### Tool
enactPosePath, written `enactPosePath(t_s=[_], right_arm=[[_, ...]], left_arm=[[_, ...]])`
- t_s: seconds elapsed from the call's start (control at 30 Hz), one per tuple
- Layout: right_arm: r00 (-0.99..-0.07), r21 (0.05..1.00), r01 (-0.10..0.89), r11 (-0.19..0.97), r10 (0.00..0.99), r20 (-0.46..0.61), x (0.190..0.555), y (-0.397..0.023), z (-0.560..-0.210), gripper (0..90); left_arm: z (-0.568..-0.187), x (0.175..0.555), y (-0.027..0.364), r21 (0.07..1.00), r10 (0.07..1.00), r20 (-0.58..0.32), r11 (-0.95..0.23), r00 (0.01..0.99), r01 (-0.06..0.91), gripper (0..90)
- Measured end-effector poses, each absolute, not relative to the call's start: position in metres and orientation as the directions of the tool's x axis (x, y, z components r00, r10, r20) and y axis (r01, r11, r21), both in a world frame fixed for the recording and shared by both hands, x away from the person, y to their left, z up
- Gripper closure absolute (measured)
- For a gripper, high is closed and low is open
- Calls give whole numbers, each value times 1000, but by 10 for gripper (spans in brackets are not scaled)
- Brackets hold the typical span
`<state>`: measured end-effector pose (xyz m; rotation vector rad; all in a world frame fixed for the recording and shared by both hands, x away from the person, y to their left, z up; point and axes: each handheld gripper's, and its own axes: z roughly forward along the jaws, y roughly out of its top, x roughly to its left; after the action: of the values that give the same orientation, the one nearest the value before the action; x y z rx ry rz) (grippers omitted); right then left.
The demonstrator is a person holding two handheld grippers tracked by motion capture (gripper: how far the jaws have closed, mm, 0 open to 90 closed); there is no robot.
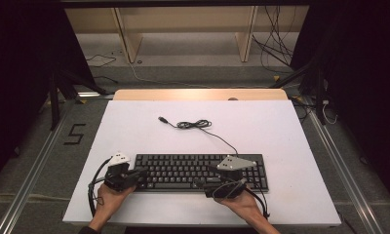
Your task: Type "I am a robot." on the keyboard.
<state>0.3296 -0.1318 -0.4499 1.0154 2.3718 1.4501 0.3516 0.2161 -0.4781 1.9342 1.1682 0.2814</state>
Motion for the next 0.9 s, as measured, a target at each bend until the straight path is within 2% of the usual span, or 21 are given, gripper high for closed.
enactPosePath(t_s=[0.9], right_arm=[[-754, 846, 449, 289, 630, 185, 328, -130, -449, 290]], left_arm=[[-481, 354, 213, 743, 826, -189, -234, 532, 627, 889]])
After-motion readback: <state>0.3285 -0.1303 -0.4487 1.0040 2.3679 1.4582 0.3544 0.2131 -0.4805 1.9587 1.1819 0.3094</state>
